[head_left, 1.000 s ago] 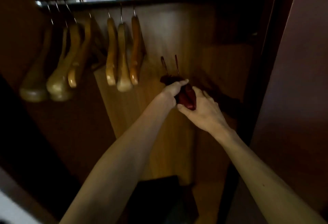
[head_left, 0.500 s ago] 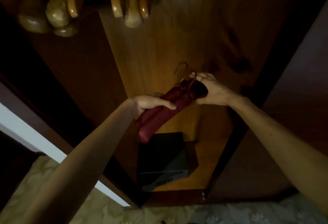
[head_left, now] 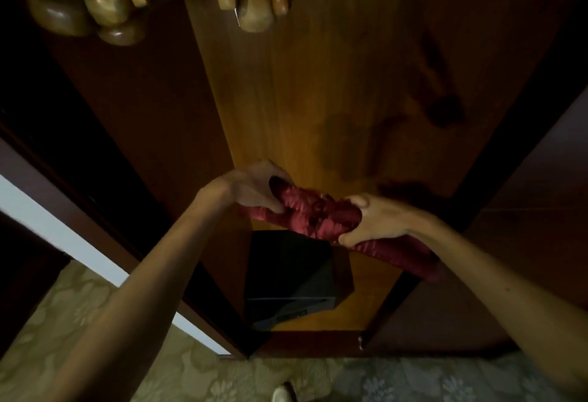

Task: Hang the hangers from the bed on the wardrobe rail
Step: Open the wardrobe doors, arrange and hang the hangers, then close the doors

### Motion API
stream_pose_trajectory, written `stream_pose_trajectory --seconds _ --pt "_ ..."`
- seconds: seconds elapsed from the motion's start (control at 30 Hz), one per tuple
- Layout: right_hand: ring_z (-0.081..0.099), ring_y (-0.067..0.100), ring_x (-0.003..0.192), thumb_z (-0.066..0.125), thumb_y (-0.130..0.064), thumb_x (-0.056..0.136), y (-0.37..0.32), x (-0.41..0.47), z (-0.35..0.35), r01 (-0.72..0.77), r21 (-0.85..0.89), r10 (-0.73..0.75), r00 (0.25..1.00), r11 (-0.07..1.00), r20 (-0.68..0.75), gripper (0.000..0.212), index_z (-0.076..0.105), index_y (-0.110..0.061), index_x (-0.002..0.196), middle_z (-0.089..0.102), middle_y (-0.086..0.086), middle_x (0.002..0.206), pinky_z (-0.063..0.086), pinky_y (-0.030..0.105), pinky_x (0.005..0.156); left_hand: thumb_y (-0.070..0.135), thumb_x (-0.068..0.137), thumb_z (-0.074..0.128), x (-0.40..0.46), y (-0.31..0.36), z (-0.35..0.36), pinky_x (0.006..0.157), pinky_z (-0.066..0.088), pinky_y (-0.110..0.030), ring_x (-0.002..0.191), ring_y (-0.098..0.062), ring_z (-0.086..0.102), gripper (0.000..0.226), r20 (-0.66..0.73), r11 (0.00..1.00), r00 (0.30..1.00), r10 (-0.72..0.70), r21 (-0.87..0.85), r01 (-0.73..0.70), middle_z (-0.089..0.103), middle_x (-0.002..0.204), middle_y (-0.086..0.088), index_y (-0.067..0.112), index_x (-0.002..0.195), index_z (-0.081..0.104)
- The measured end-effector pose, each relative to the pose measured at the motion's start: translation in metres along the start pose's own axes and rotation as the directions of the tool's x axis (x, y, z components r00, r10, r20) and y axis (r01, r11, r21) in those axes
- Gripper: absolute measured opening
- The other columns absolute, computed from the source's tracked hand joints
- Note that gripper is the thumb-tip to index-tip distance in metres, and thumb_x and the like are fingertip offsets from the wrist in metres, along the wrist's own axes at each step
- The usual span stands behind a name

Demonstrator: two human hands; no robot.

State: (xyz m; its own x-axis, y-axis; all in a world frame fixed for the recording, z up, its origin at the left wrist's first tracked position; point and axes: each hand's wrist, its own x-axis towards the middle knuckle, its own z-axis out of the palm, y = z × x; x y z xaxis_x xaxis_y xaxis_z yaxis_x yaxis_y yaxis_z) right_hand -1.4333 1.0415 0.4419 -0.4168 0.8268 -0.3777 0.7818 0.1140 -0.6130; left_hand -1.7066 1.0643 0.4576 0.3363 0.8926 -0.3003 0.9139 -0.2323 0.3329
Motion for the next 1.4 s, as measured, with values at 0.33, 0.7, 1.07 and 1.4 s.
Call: stream_pose_trajectory --seconds 0.33,0.7,1.07,1.4 --pt "0.070 0.005 0.097 0.070 -0.043 0.090 -0.017 0.003 0.027 0.165 0.617 0.065 0.941 0.769 -0.333 0.019 0.067 -0.041 0.110 0.074 -0.014 0.105 0.055 0.019 0.081 0.063 0.090 0.057 -0.005 0.082 0.063 0.086 0.058 -0.024 0.104 -0.001 0.066 0.045 -0.067 0.433 0.993 -0.096 -0.901 -0.019 0.066 0.117 0.016 0.036 0.126 0.057" --pt "0.066 0.019 0.056 0.049 -0.049 0.097 -0.052 -0.038 -0.074 0.218 0.687 0.283 0.795 0.693 -0.537 0.046 0.071 -0.015 0.076 0.071 0.003 0.069 0.049 0.031 0.062 0.047 0.084 0.075 0.006 0.136 -0.026 0.059 0.054 -0.016 0.072 0.000 0.073 0.026 -0.179 0.324 0.983 0.032 -0.929 -0.179 0.077 0.080 0.016 0.029 0.101 0.070" --pt "0.056 0.014 0.045 0.068 -0.041 0.083 -0.125 -0.034 -0.207 0.424 0.531 0.087 0.717 0.734 -0.692 0.030 0.070 -0.012 0.079 0.063 0.003 0.064 0.043 0.024 0.044 0.051 0.082 0.075 -0.002 0.162 -0.186 0.062 0.058 -0.023 0.070 -0.006 0.067 0.030 -0.392 0.421 0.919 -0.048 -0.842 -0.338 0.070 0.085 0.007 0.028 0.090 0.057" --pt "0.056 0.012 0.049 0.062 -0.033 0.091 -0.175 0.011 -0.296 0.448 0.471 -0.010 0.733 0.760 -0.681 0.032 0.063 -0.008 0.110 0.062 0.002 0.072 0.044 0.020 0.041 0.037 0.087 0.073 0.029 0.141 -0.285 0.092 0.048 -0.036 0.103 -0.024 0.067 0.046 -0.463 0.361 0.884 -0.064 -0.837 -0.412 0.069 0.116 -0.009 0.015 0.126 0.066"
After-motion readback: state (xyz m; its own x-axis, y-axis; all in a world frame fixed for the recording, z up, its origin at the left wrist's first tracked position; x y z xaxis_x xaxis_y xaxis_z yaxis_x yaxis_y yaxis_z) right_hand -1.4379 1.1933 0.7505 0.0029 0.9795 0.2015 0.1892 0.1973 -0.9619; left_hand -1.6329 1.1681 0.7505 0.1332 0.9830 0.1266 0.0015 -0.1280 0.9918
